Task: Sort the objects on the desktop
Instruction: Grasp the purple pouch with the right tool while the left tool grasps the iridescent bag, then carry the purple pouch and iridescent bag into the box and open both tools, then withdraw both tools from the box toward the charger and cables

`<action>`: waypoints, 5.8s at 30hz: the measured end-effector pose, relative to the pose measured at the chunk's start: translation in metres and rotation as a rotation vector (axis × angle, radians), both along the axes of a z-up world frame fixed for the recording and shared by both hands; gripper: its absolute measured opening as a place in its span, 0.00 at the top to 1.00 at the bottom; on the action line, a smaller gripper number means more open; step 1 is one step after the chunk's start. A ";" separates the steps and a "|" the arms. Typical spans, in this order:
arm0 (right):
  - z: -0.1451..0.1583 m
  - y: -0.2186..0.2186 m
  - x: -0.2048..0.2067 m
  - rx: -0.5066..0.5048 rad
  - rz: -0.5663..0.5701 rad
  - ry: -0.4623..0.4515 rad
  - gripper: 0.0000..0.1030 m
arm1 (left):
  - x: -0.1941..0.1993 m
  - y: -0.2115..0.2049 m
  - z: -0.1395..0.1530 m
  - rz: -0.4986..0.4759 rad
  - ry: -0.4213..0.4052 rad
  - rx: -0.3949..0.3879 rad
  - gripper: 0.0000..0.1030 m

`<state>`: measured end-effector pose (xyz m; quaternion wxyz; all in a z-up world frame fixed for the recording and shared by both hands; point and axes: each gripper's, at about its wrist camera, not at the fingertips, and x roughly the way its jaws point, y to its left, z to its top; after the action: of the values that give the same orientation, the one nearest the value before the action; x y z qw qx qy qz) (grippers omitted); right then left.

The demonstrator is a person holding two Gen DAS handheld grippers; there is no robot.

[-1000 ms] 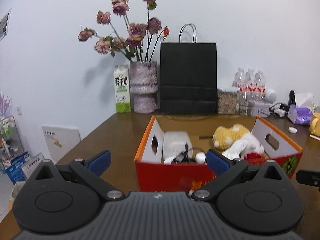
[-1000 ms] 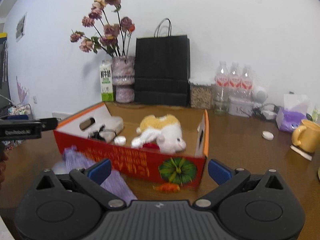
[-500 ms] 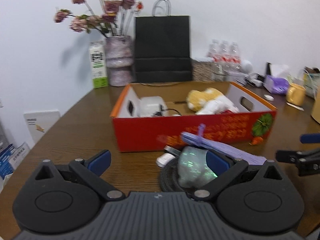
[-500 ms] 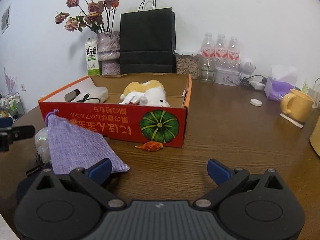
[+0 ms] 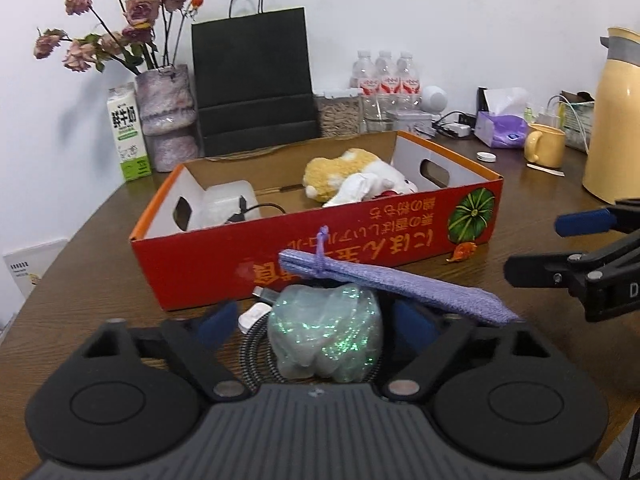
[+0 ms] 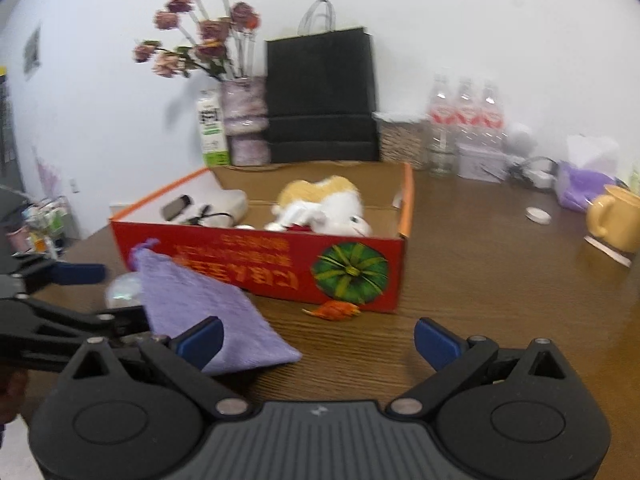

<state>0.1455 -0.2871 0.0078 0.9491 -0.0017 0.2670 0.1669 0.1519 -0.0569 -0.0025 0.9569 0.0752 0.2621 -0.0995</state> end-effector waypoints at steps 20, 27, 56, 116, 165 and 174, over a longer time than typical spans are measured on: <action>-0.013 0.042 0.027 0.082 0.182 0.135 0.28 | -0.008 0.021 0.001 -0.009 0.010 -0.089 0.67; -0.012 0.042 0.028 0.108 0.197 0.148 0.71 | -0.009 0.022 0.000 -0.010 0.007 -0.096 0.67; 0.065 0.030 -0.007 0.099 0.144 -0.153 0.97 | -0.036 0.024 0.069 -0.016 -0.244 -0.116 0.68; 0.020 0.051 0.130 0.012 0.003 -0.212 0.00 | 0.112 0.026 0.020 0.211 -0.306 -0.082 0.00; -0.001 0.008 0.039 -0.097 -0.053 -0.022 0.00 | 0.035 0.080 0.008 0.242 -0.040 -0.073 0.00; -0.015 0.012 0.060 -0.088 -0.083 0.072 0.09 | 0.048 0.079 -0.005 0.163 0.060 -0.085 0.06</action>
<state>0.2051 -0.2754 -0.0070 0.9440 -0.0264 0.3078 0.1157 0.1995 0.0217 -0.0070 0.9558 0.0101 0.2917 -0.0343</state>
